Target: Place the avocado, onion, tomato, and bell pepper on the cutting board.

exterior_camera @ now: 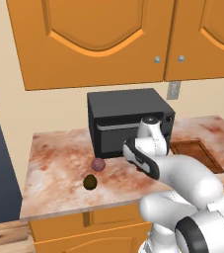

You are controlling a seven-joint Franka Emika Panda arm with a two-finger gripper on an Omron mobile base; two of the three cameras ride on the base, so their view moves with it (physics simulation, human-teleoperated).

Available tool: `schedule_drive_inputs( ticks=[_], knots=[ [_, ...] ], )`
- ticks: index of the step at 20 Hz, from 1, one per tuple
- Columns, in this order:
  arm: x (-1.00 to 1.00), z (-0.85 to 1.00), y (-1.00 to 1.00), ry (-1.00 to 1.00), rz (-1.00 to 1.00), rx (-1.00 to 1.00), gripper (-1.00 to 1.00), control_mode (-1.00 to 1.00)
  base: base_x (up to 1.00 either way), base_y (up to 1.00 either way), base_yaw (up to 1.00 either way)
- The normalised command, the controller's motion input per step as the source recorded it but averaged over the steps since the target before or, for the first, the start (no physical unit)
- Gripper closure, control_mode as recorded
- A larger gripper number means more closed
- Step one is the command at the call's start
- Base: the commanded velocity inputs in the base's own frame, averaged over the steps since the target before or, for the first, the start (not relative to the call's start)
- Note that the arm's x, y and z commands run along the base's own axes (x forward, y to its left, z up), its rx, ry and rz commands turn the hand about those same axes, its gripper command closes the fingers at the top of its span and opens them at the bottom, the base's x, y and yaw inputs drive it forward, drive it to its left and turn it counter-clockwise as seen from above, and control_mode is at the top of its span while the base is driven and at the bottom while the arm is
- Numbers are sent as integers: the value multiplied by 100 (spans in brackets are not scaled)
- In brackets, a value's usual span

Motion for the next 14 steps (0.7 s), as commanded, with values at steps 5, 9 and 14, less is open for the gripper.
schedule_drive_inputs(
  ticks=[5, 9, 14],
  knots=[
    [0, 39, -28, 7, -6, 0, 100, -100, 0, 0, 0],
    [0, 31, -35, 10, -5, 0, 100, -100, 0, 0, 0],
    [0, 7, -60, 7, -6, 0, 100, -100, 0, 0, 0]
  ],
)
